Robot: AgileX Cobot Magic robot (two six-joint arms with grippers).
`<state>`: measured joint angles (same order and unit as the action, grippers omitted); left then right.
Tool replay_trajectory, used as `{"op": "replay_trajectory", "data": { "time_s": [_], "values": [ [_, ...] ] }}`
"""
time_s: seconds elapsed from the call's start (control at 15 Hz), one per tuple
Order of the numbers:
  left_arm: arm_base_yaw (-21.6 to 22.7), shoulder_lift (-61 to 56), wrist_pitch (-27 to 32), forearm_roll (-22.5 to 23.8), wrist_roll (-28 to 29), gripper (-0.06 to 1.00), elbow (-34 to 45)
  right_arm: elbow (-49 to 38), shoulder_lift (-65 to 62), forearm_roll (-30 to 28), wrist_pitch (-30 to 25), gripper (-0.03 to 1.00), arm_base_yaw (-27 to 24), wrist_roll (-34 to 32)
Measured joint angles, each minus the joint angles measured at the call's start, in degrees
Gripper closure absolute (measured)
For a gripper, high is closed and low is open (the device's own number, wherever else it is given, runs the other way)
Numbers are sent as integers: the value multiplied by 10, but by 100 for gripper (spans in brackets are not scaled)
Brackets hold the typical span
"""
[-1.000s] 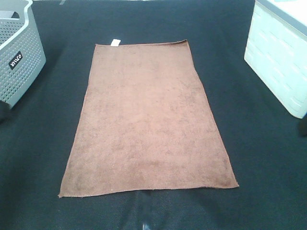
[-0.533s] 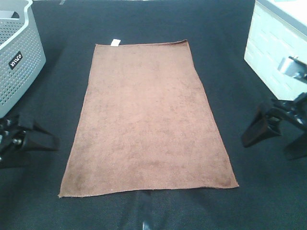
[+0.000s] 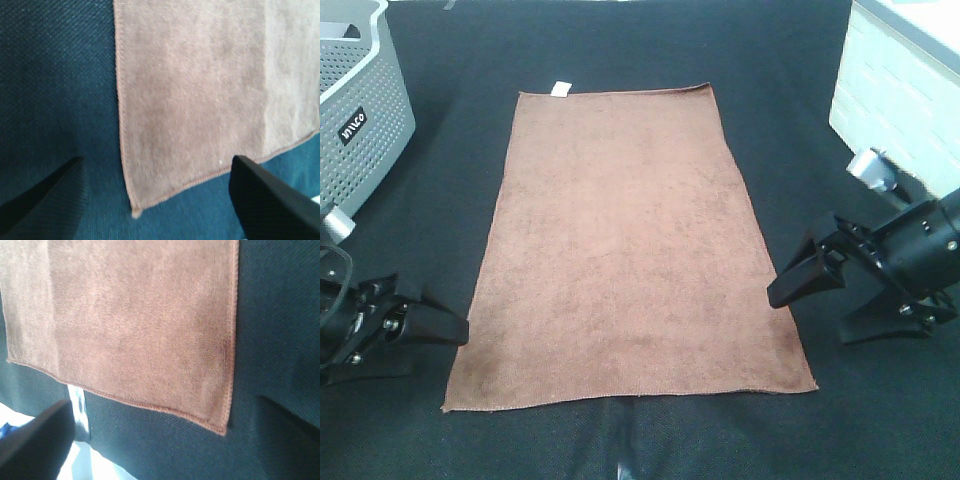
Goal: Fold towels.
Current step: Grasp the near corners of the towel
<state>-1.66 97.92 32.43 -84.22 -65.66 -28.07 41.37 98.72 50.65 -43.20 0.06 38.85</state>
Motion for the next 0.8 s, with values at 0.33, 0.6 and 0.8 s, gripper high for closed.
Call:
{"op": "replay_trajectory", "data": {
  "time_s": [0.33,0.6,0.8],
  "values": [
    [-19,74,25,-127,-124,24,1,1,65,28,98,18,97,28],
    [-58,115,59,-160,-147,25,-24,9,84,66,113,26,101,37],
    [-58,124,61,-160,-147,31,-33,16,81,64,108,27,101,38]
  ]
}}
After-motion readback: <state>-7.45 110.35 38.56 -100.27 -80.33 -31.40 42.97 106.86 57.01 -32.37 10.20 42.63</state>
